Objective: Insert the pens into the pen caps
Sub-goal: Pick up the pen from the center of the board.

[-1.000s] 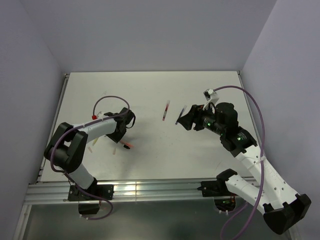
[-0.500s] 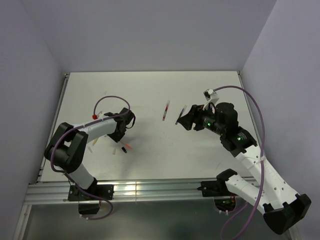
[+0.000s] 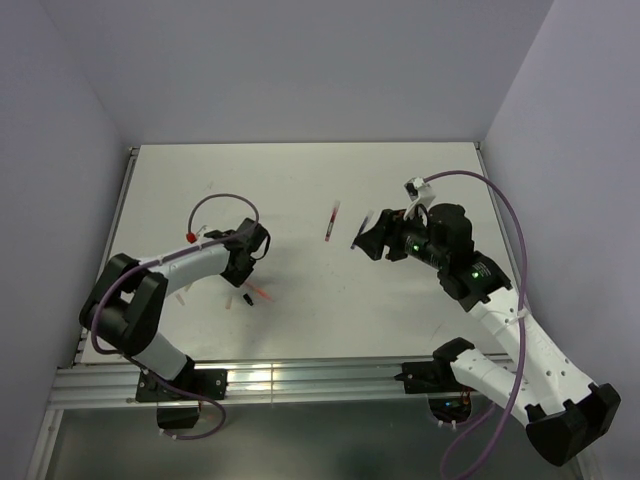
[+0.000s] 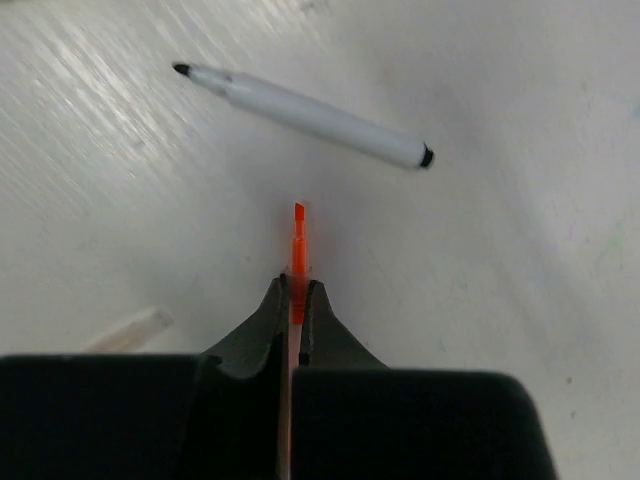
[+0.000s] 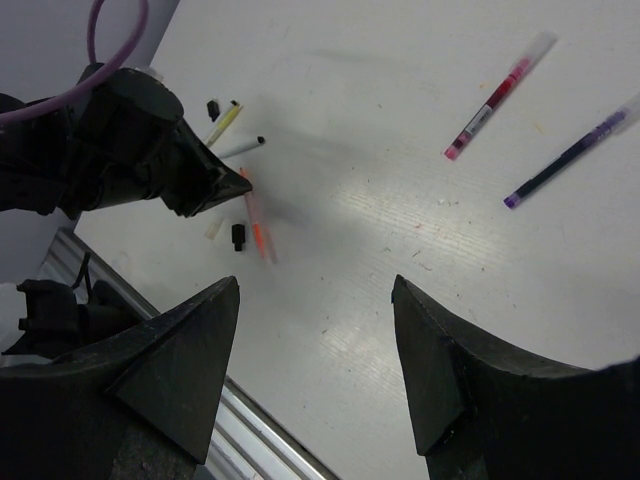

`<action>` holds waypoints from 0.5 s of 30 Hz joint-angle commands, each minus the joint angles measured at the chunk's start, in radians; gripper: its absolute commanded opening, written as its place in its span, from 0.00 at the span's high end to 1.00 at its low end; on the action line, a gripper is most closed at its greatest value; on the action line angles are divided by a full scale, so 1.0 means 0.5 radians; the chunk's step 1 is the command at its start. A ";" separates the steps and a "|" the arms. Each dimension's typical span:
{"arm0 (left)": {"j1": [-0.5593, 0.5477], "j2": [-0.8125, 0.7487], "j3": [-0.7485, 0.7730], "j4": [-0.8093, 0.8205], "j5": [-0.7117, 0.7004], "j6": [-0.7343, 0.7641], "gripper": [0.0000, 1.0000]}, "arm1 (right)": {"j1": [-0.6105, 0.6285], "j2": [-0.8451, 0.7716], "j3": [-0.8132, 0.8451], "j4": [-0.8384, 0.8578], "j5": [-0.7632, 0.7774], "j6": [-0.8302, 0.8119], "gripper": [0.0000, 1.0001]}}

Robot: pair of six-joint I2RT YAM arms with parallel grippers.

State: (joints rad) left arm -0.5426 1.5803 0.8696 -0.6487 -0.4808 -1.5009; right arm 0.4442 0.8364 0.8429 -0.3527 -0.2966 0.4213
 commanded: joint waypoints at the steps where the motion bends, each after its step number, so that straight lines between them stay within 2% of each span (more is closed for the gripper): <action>1: -0.062 -0.159 0.101 0.043 0.124 0.062 1.00 | -0.017 0.033 0.045 0.033 -0.008 -0.039 0.30; 9: -0.111 -0.439 0.206 0.233 0.148 0.332 1.00 | 0.016 0.149 0.051 0.236 -0.281 0.065 0.30; 15: -0.338 -0.534 0.377 0.334 0.039 0.464 1.00 | 0.252 0.349 0.136 0.350 -0.238 0.075 0.29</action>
State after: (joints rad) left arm -0.6575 1.3499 0.9886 -0.5461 -0.4309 -1.3365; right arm 0.5232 0.9745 0.8536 -0.2550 -0.4046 0.4553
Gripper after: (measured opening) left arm 0.039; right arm 0.708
